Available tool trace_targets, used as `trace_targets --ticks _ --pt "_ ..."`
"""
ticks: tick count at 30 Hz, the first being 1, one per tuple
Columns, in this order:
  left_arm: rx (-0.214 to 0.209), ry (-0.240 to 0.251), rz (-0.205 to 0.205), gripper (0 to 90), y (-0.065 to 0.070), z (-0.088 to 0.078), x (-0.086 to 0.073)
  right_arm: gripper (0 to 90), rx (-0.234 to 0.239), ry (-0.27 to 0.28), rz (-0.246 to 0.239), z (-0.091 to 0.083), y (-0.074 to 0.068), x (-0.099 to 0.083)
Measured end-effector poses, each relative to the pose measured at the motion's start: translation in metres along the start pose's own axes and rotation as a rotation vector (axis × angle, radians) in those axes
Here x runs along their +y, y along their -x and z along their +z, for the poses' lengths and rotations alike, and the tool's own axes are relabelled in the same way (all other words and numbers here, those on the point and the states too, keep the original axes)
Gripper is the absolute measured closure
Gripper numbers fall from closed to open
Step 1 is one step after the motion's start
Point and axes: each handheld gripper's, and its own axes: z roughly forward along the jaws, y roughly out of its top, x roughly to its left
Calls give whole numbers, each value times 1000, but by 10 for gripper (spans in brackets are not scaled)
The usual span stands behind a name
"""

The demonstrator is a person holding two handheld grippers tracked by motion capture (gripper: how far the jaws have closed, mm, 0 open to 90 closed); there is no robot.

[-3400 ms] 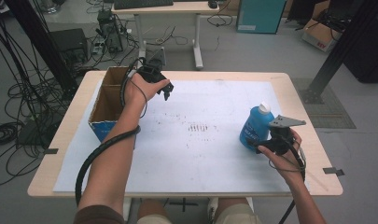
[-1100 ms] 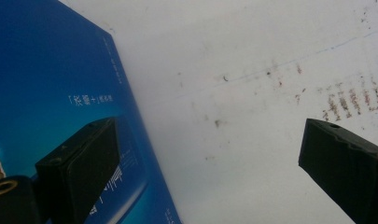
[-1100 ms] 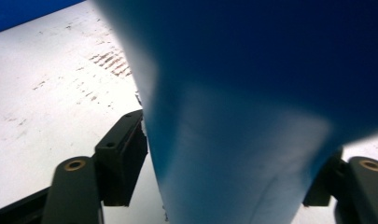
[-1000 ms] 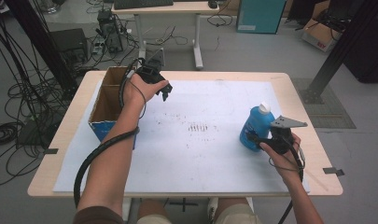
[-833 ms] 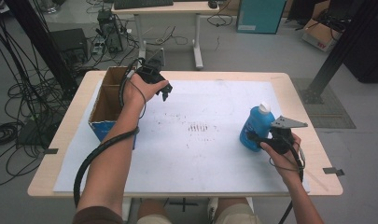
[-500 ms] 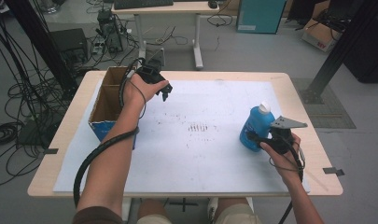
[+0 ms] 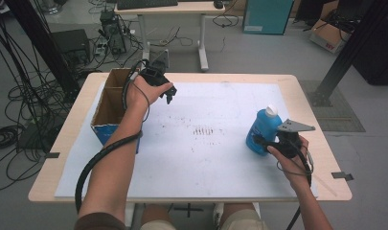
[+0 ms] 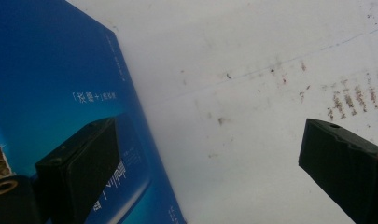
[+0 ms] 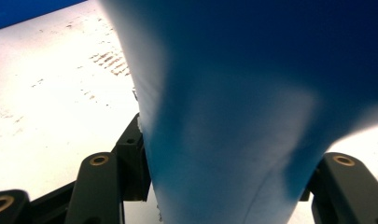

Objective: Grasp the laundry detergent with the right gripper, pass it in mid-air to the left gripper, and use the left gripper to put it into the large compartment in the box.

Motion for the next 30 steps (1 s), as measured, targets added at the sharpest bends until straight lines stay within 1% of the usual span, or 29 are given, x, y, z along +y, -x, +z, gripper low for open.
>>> trace_targets --ticks 8,10,11,13,20,28,30 --pt "-1 0 4 58 0 0 0 412 4 3 -1 0 1 0" --pt "-4 4 -1 59 1 1 0 412 4 4 0 0 1 -1" --pt "-2 -5 8 58 1 2 0 413 4 3 0 0 1 -1" --pt "-3 -3 9 58 1 2 0 413 5 4 0 0 1 -1" --pt "-2 3 5 59 2 0 -1 413 8 1 -2 0 1 0" --pt "-1 7 3 59 -1 -2 -3 414 5 0 6 0 1 0" --pt "-1 6 1 60 -1 -2 -3 414 6 0 0 0 1 0"
